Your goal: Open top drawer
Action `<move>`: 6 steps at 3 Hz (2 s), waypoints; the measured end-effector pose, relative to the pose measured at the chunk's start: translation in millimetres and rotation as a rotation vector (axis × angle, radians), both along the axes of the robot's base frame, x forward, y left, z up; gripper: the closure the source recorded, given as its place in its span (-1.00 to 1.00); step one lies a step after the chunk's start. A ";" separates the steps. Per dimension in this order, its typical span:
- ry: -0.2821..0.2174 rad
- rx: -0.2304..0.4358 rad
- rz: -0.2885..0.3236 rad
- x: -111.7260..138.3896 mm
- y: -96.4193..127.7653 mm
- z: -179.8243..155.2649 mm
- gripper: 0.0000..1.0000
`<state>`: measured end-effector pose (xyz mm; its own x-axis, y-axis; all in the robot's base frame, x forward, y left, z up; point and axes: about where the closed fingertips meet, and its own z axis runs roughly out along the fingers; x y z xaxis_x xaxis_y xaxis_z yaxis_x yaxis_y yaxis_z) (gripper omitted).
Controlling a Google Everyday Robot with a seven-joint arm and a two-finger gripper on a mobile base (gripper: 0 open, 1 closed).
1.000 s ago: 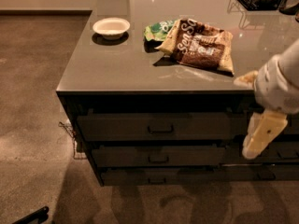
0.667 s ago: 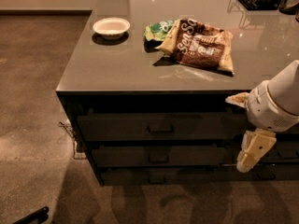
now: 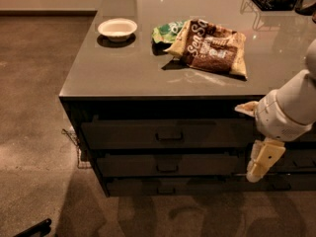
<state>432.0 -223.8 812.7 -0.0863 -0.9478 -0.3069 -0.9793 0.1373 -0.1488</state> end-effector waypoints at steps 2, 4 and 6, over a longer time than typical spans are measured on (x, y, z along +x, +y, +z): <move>-0.059 -0.021 0.046 50.4 5.9 -66.4 -1.00; -0.113 0.023 0.065 80.9 16.3 -93.7 -1.00; -0.122 0.086 0.010 111.7 16.1 -144.1 -1.00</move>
Offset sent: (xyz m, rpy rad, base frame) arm 0.0867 0.0084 -0.1029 -0.0168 -0.1177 0.0607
